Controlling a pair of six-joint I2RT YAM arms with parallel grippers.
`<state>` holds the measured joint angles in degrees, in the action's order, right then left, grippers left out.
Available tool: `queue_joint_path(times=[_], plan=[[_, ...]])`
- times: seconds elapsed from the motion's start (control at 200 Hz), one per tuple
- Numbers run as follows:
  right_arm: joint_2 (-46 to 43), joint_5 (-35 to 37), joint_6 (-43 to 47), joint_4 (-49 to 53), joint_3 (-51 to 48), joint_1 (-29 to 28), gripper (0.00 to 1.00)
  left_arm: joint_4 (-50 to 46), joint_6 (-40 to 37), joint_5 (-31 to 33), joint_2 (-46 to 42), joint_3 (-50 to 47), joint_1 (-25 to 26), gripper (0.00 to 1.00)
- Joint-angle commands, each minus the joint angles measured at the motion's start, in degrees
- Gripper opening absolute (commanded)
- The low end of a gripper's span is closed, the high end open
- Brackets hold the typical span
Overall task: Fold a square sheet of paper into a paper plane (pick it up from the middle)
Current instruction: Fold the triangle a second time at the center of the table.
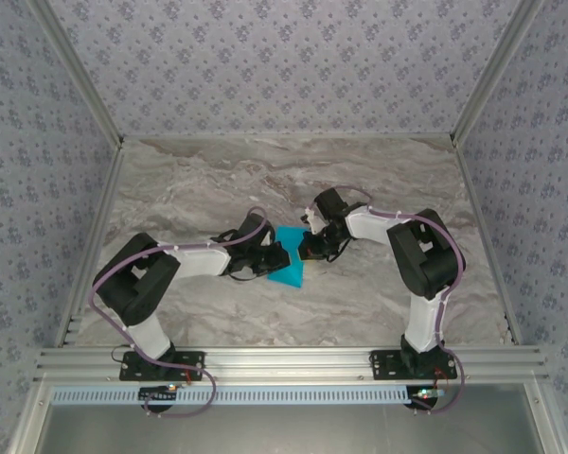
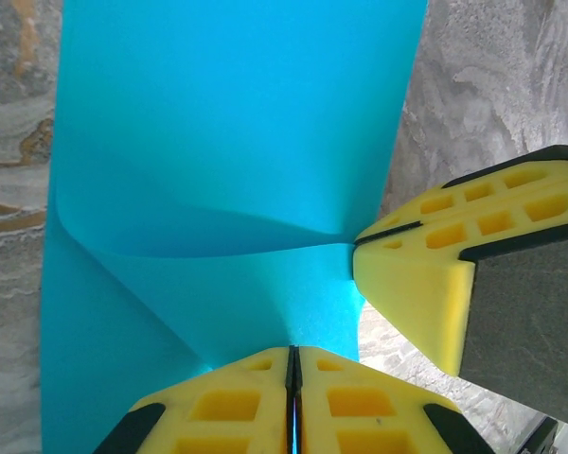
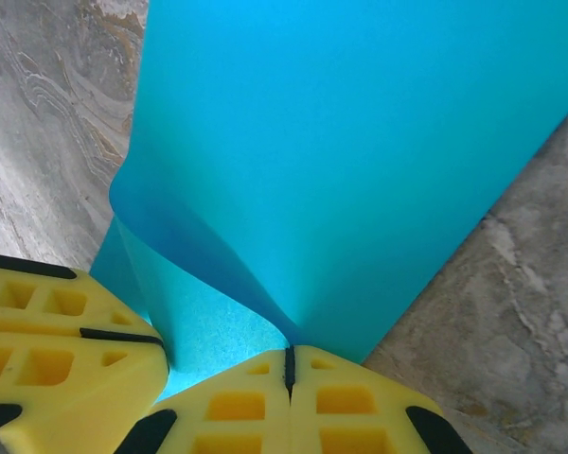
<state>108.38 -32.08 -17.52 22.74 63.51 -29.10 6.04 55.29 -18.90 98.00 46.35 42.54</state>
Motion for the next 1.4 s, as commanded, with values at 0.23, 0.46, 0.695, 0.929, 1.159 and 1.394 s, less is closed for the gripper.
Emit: queue_joint_path(times=[0.23,0.46,0.695,0.929,1.159,1.394], plan=[[-1.2,1.2,-0.2,1.6,-0.9,0.5,0.05,0.1,-1.4,-1.1,1.4,1.9,0.5,0.11],[-1.2,1.2,-0.2,1.7,-1.0,0.8,0.05,-0.2,-1.6,-1.0,2.1,2.0,0.5,0.11],[-0.9,0.6,-0.2,1.8,-1.1,0.7,0.04,-0.8,-1.7,-0.6,2.7,2.1,0.5,0.11],[0.0,-0.1,-0.1,2.0,-0.9,0.6,0.05,-2.0,-1.6,0.8,2.7,1.9,0.5,0.11],[0.6,-1.0,-0.1,2.1,-0.7,0.6,0.05,-3.4,-1.6,2.3,2.6,1.6,0.4,0.11],[0.6,-1.3,0.1,2.3,-0.6,0.5,0.05,-3.6,-1.6,2.6,2.0,1.5,0.5,0.11]])
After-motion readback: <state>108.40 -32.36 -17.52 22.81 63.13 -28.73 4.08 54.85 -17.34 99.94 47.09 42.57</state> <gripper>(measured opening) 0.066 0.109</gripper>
